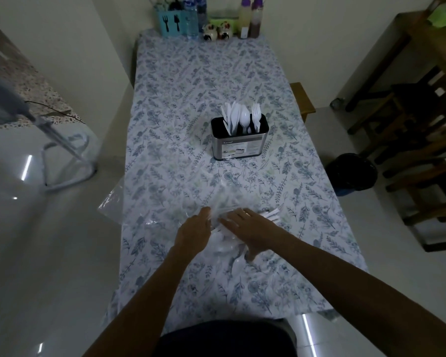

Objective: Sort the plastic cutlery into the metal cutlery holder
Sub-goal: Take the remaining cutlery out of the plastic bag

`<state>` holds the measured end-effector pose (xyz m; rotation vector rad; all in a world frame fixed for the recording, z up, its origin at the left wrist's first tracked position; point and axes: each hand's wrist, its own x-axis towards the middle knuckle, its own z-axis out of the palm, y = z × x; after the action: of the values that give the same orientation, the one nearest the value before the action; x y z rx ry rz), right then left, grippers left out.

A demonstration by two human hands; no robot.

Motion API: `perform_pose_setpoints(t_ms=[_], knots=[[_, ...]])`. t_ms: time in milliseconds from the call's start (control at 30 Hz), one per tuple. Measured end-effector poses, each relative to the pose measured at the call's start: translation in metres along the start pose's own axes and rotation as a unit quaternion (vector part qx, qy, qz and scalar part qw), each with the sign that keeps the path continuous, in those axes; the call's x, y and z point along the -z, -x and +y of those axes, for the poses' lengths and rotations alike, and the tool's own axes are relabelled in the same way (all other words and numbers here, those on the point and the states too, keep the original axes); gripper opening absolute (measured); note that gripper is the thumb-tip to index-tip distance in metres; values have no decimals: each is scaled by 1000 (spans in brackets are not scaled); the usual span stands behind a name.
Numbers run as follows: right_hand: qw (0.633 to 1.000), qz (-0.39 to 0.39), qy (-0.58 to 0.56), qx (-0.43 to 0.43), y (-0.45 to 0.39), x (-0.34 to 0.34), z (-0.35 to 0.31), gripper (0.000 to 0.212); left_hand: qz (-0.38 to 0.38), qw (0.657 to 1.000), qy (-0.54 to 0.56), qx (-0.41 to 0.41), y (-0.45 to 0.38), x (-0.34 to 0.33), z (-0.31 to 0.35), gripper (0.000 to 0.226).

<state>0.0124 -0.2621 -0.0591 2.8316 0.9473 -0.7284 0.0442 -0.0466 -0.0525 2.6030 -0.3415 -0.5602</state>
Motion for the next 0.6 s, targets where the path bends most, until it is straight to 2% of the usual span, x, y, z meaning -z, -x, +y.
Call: perform_pose_setpoints(t_ms=[200, 467, 533, 600], knots=[[1000, 9, 10, 12, 8, -10, -1, 95, -3, 1000, 2, -1, -1, -6, 2, 43], [998, 58, 3, 3, 23, -36, -23, 63, -23, 1000, 0, 3, 0, -9, 1, 42], [997, 74, 14, 7, 26, -42, -25, 52, -47, 999, 15, 18, 0, -11, -2, 49], [996, 90, 28, 11, 28, -47, -25, 50, -67, 996, 41, 35, 0, -12, -6, 62]])
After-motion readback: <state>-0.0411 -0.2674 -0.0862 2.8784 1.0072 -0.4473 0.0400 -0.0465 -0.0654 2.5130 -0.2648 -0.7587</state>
